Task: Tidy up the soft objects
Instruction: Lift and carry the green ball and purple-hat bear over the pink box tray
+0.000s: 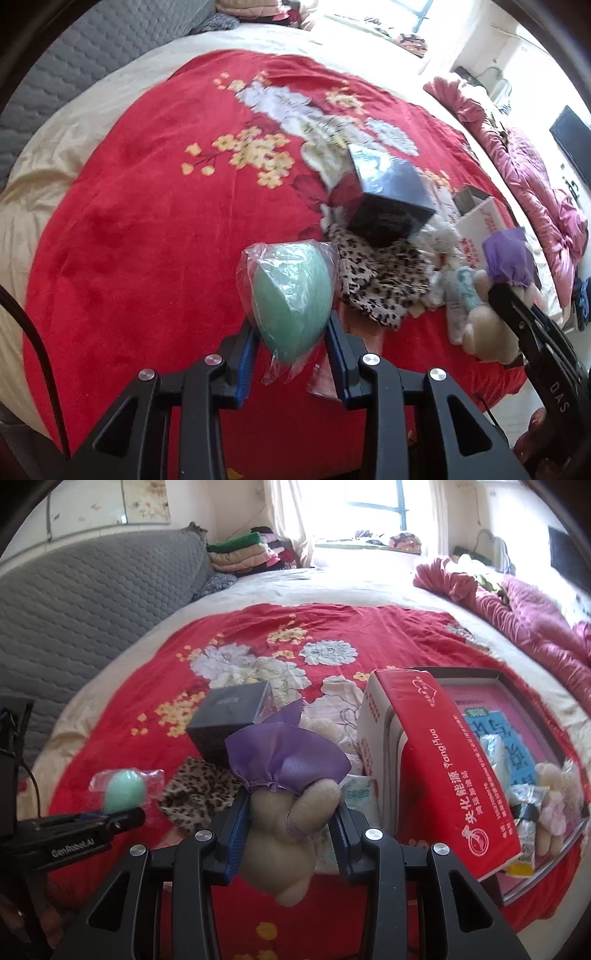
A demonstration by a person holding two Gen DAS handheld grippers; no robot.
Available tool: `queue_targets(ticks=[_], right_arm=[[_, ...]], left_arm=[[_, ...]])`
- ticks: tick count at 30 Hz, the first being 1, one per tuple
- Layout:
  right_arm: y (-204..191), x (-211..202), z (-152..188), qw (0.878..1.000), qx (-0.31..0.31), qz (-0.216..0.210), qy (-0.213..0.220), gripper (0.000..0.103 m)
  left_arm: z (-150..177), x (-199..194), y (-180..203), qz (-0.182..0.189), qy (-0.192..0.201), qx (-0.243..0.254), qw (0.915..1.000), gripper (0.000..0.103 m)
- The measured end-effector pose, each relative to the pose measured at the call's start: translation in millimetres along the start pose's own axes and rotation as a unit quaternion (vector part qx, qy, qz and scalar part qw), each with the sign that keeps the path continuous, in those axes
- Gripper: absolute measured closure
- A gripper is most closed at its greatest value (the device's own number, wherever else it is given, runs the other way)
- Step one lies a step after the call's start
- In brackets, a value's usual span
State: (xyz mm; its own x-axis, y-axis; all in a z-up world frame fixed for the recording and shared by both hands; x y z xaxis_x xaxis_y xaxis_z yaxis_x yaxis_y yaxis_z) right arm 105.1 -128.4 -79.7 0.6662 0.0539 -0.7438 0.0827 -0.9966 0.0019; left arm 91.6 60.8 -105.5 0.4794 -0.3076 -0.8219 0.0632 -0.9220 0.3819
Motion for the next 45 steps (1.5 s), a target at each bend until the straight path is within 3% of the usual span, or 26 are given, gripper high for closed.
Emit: queue_targets(ticks=[22,27,45], right_arm=[[42.6,-65.9,-31.7,0.994,0.082,-0.068,0.032,0.062],[72.0,-84.9,-41.3,0.994,0.086,-0.043,0.049,0.062],[202.3,-110.1,-35.5,0.976,0.212,-0.008,0.056,0.062]], left_arm=[[-4.1,-38.5,116.0,-0.010,0.014,0.105,0.9944,0.068],[-4.0,-44.2,152.9,-0.003,0.018,0.133,0.9910,0.068],[-4.8,-27.7,273.6,0.014,0.015,0.227,0.9738,0.068]])
Point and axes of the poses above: each gripper's, at about its wrist camera, not at the fingertips, and x roughly the way its jaws point, y to its right, z to its underside, the point moved 5 cm from there along x, roughly the way its jaws point, and after that the axes turned 11 degrees about z, right-handed, at the moved point
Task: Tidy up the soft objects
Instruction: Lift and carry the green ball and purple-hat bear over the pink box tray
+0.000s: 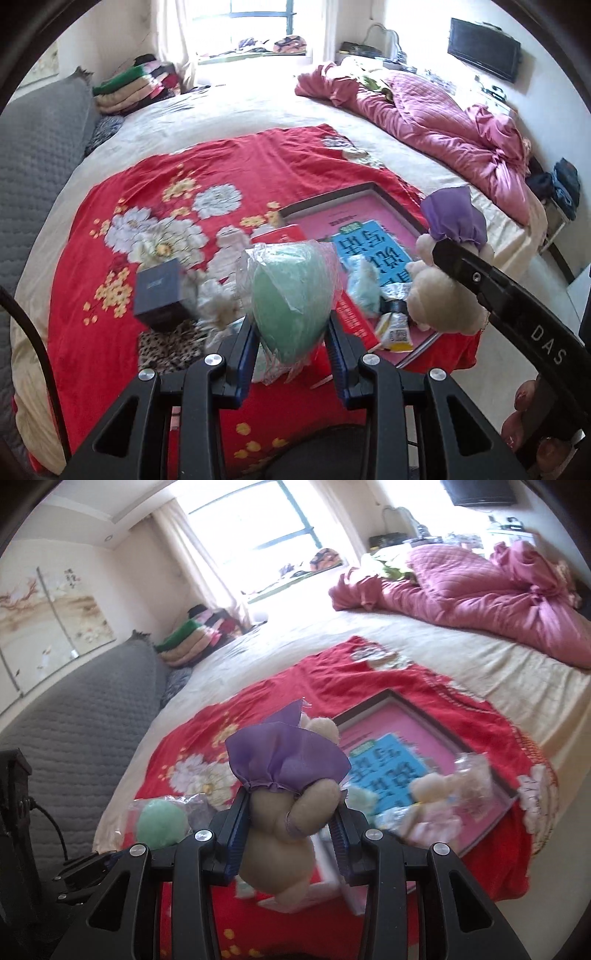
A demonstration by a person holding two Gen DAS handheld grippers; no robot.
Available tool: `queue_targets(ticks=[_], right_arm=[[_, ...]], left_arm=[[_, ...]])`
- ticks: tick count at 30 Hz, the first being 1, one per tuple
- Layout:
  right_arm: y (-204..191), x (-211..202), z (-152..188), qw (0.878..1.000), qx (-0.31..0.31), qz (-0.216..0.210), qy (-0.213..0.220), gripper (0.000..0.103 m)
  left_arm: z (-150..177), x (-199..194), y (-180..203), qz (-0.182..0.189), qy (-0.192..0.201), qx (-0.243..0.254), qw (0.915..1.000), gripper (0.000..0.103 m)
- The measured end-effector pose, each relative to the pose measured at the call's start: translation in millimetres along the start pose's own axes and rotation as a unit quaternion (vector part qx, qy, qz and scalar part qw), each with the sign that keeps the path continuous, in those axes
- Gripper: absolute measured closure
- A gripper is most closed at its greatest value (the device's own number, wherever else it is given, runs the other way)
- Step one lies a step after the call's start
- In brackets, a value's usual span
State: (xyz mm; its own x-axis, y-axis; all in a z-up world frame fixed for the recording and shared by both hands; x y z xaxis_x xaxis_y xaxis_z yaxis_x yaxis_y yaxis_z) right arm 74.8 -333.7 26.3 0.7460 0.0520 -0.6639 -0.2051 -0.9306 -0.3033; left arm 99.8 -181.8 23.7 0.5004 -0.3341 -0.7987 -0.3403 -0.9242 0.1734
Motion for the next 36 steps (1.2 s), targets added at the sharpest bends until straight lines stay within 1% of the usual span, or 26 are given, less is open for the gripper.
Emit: queue_targets(ticks=[4,9,12,16,20,24,28,32,36], right_arm=[[24.7,0.8,-4.0,1.000,0.011,0.022,0.001,0.062],[49.3,2.8,-7.1,0.999,0.025,0.045,0.003,0.062],[64.9,4.3,-10.2,0.998,0.043,0.046,0.001,0.062],[83.5,4.0,-10.9,0.997,0.051,0.065,0.003,0.062],[99.8,7.3,-11.5,0.995,0.064,0.077,0.001,0.062],[109.1,13.7,-9.2,0.994,0.063,0.092,-0.004,0.062],[111.6,20.8,-7.2,0.992,0.035,0.118,-0.005,0.062],[111.6,27.3,-5.2,0.992,0.017,0.127,-0.006,0.062],[114.4,35.8,-2.0,0.992,0.016,0.127,-0.017,0.062]], left_arm=[[-6.3,8.8,19.9,0.010,-0.002,0.017,0.9998,0.068],[-13.7,21.2,34.0,0.019,-0.008,0.029,0.9994,0.068],[-17.4,29.9,41.7,0.022,-0.012,0.036,0.9990,0.068],[-19.6,46.4,56.3,0.041,-0.024,0.046,0.9978,0.068],[-18.9,68.5,68.0,0.049,-0.045,0.059,0.9961,0.068],[-18.6,87.9,75.1,0.056,-0.064,0.063,0.9944,0.068],[-19.4,101.5,80.6,0.061,-0.076,0.068,0.9930,0.068],[-21.7,114.3,83.4,0.072,-0.086,0.066,0.9915,0.068],[-24.2,125.3,82.6,0.075,-0.092,0.058,0.9912,0.068]])
Point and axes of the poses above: each gripper's, at about its wrist camera, not at the fingertips, and x roughly the way its jaws point, y to its right, z to its underside, the point moved 5 cm from there along x, roughly the way its jaws point, and after that the axes turned 11 degrees about z, right-handed, at the moved point
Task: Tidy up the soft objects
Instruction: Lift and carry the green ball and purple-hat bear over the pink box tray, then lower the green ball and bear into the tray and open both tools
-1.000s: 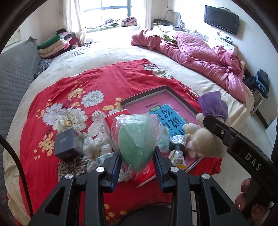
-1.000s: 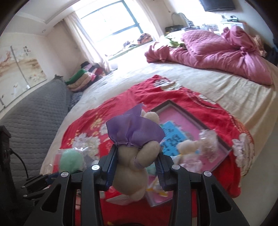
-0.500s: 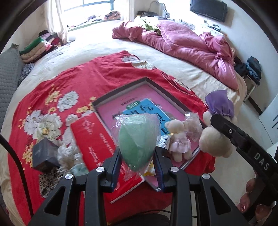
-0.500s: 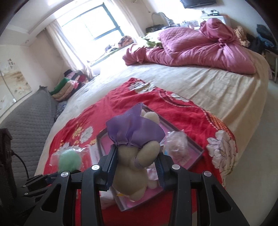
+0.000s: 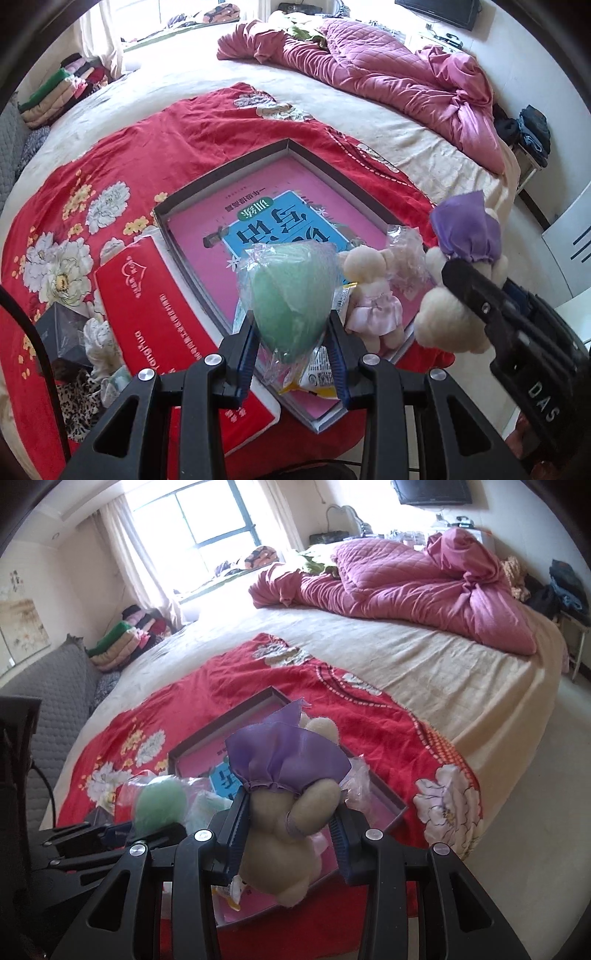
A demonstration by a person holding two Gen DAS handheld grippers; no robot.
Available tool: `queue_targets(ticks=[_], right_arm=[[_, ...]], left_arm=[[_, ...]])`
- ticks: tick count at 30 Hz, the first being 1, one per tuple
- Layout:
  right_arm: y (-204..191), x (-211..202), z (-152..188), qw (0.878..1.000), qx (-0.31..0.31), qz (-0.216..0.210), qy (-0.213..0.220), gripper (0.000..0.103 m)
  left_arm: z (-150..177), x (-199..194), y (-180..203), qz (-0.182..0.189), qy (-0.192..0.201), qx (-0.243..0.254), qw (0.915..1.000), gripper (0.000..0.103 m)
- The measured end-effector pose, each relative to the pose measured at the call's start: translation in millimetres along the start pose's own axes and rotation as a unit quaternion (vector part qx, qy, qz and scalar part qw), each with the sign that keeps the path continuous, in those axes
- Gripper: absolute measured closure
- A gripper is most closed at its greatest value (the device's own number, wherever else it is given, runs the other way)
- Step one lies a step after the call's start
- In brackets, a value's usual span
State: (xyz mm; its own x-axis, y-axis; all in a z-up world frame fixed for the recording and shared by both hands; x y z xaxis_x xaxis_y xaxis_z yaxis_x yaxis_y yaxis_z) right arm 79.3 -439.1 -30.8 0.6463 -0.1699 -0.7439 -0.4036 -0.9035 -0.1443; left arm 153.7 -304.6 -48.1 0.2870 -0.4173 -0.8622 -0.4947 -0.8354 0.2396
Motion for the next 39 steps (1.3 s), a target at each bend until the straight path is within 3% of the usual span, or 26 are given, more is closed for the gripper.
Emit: queue_targets(ticks=[18,39], right_arm=[[4.1,33.4,8.6,0.999,-0.002,0.001,-0.035,0.062],[-7.8,77.8,14.7,0.996,-0.007,-0.024,-0.090,0.056]], left_arm=[[-3.1,47.2,-0.2,0.008,-0.051,0.012,0.9986,0.067],[1.4,55.3,-18.4,0.010,-0.058,-0.010,0.9982,0.067]])
Point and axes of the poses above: each gripper's, at about its wrist camera, not at the fingertips, and x roughly the way its jaws point, y to its right, z to its underside, the point moved 5 cm from there along x, roughly the way its jaws point, and after that the axes turned 11 degrees about z, right-handed, at the moved point
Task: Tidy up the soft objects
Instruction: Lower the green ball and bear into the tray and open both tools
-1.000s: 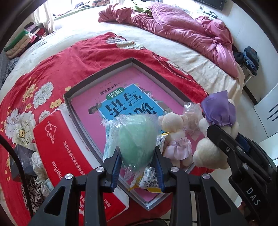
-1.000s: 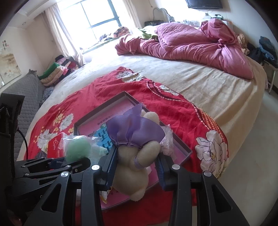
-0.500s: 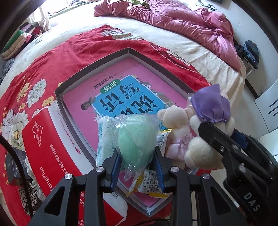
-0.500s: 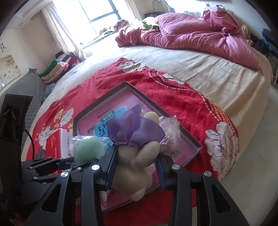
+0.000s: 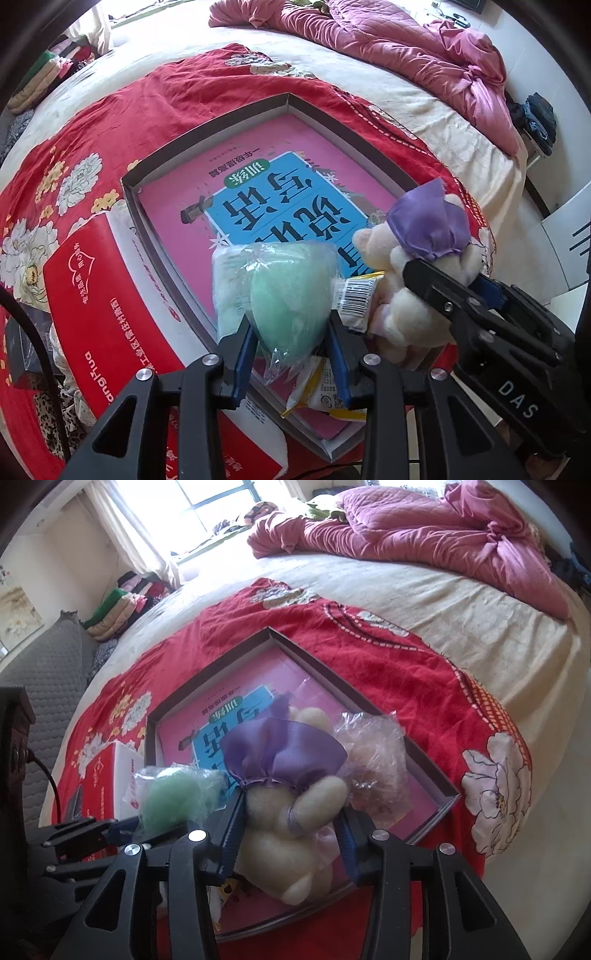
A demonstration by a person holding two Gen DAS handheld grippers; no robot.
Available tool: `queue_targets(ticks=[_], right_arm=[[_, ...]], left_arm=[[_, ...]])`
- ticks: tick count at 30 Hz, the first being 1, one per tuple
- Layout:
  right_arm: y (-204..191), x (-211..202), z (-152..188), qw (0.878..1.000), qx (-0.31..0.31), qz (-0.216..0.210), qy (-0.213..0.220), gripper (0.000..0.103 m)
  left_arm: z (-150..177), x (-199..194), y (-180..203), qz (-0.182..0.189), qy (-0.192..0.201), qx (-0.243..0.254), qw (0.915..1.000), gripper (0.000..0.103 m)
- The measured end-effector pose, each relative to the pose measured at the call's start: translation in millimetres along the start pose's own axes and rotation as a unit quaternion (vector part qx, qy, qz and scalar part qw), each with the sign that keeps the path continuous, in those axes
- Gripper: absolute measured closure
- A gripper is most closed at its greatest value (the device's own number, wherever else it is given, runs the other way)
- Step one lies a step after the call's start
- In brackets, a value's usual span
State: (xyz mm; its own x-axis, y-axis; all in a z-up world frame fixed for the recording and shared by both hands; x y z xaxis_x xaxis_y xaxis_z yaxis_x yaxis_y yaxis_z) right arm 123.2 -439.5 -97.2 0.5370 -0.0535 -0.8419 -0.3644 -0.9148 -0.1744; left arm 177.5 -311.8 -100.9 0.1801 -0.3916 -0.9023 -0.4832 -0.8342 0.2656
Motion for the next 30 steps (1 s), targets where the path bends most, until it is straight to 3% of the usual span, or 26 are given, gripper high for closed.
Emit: queue_targets(ticks=[5,18,27,30], right_arm=[[2.4,-5.3,-0.5,1.000,0.005,0.000,0.007,0.052],[10.0,-21.4,-3.3,1.000,0.018,0.012,0.023,0.048],[16.7,-33.5,-7.8,0.999,0.030,0.026,0.038,0.048],[19.4,-34.8,-6.2,0.998,0.035,0.029,0.039,0.048]], left_arm=[[1.0,-0.9,-0.5,-0.001,0.001,-0.001,1.0000,0.066],[2.1,-15.2,10.1,0.012,0.016,0.014,0.9997,0.044],[4.3,-26.0,8.5,0.021,0.024,0.006,0.9995,0.041],[7.5,-28.7,8.7,0.023,0.027,0.003,0.9994,0.031]])
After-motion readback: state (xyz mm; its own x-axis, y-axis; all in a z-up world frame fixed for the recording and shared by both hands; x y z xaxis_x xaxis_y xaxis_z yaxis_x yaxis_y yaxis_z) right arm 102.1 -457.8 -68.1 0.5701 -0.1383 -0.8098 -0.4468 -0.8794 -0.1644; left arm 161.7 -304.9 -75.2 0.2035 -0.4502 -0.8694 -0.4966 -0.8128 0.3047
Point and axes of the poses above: each gripper's, at about its wrist camera, not at the fingertips, and x roughly the way its jaws point, y to its right, z to its underside, the point moved 5 cm from there along x, roughly the way its jaws point, and after that the axes turned 11 degrees about z, right-handed, at the moved point
